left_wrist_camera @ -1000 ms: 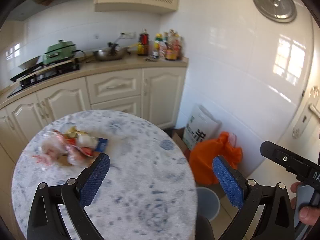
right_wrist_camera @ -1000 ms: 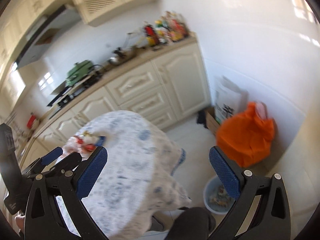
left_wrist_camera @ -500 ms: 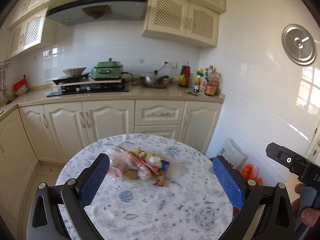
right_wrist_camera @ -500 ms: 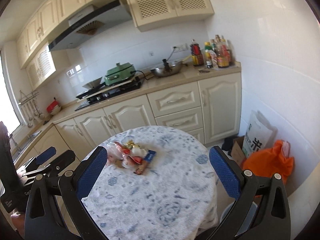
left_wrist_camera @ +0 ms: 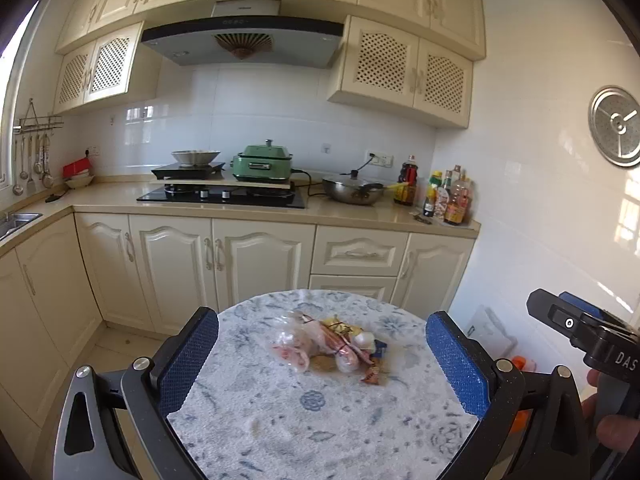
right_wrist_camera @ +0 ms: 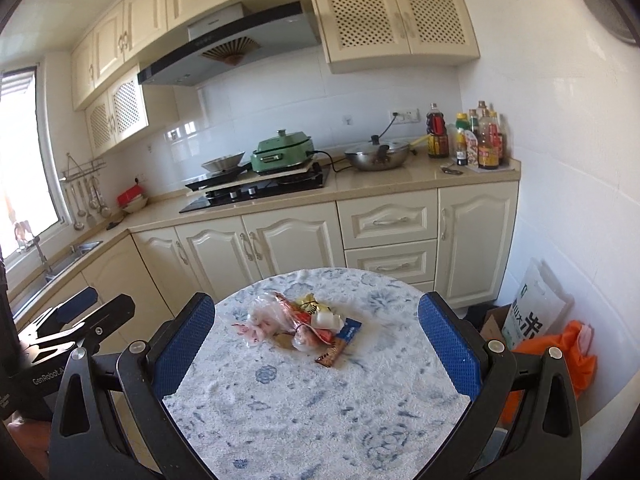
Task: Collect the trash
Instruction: 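Move both open tools back over the table, then grasp the clear plastic bag with left gripper while right grasps brown chocolate bar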
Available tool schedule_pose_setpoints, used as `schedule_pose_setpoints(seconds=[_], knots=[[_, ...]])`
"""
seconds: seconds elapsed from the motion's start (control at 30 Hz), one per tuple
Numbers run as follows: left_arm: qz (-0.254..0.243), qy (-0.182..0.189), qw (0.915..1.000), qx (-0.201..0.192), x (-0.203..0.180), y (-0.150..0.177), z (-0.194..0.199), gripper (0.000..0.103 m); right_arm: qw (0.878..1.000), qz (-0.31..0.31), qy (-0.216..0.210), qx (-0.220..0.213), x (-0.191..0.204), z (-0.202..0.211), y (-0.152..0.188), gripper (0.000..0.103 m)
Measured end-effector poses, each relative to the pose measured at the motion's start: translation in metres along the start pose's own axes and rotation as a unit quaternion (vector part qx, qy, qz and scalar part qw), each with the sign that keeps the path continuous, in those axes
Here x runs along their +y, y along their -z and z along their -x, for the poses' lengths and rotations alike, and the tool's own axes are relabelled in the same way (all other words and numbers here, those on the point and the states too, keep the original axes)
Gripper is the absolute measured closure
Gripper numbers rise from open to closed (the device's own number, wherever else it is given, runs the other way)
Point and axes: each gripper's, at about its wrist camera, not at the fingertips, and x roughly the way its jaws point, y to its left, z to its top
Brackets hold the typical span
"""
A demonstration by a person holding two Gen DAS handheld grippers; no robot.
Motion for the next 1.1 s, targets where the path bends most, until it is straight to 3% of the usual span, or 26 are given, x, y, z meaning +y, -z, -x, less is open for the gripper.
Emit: schedule_pose_setpoints(seconds=[0.37, 0.7, 0.87, 1.1], knots=[[0.019, -0.026, 0.9991, 0.029, 0.031, 0.015, -0.019, 0.001, 0.999, 0.020, 0.015, 0.046, 0.008, -0.042, 0.018, 0.000], [0.032, -0.036, 0.9933, 0.105, 0.053, 0.022, -0.095, 0.001, 0.986, 0.016, 0.040, 0.163, -0.009, -0.147, 0.062, 0.000], [0.035, -0.045, 0.9884, 0.141, 0.059, 0.028, -0.136, 0.001, 0.974, 0.010, 0.048, 0.221, -0.022, -0.204, 0.087, 0.021], [0.041, -0.051, 0.9838, 0.167, 0.063, 0.030, -0.180, 0.001, 0.963, -0.005, 0.048, 0.265, -0.034, -0.267, 0.109, 0.031]])
